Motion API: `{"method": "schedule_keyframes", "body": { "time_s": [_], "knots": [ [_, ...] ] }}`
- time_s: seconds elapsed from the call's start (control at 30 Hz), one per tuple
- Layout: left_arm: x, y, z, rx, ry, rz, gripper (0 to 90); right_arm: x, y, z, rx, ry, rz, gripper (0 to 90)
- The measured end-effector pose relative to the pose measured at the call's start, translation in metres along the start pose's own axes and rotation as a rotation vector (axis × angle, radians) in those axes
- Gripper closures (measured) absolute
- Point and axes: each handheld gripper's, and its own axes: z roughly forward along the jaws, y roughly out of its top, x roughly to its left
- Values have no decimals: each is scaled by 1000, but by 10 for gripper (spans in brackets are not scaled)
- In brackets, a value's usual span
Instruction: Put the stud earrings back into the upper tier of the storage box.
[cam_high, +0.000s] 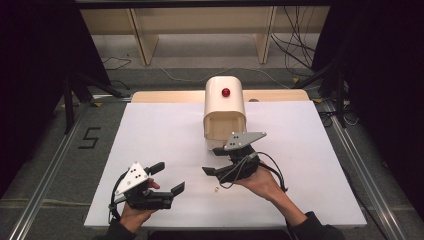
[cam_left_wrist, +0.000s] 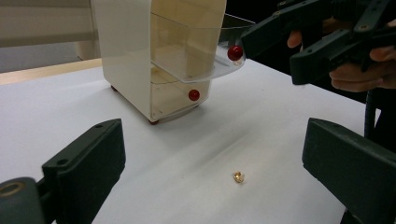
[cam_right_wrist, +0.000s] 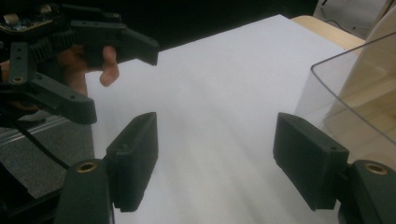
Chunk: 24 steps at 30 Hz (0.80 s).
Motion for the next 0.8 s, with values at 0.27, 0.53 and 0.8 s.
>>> {"method": "schedule_keyframes", "body": {
  "time_s": [0.27, 0.53, 0.8],
  "knots": [
    [0, 0, 0, 3, -2, -2, 54, 6, -13, 13, 60, -4, -36, 309],
    [-1, -1, 1, 1, -3, -4, 55, 11, -27, 25, 124, -15, -56, 309],
    [0, -1, 1, 2, -1, -8, 55, 10, -42, 37, 177, -25, -32, 293]
  ]
}}
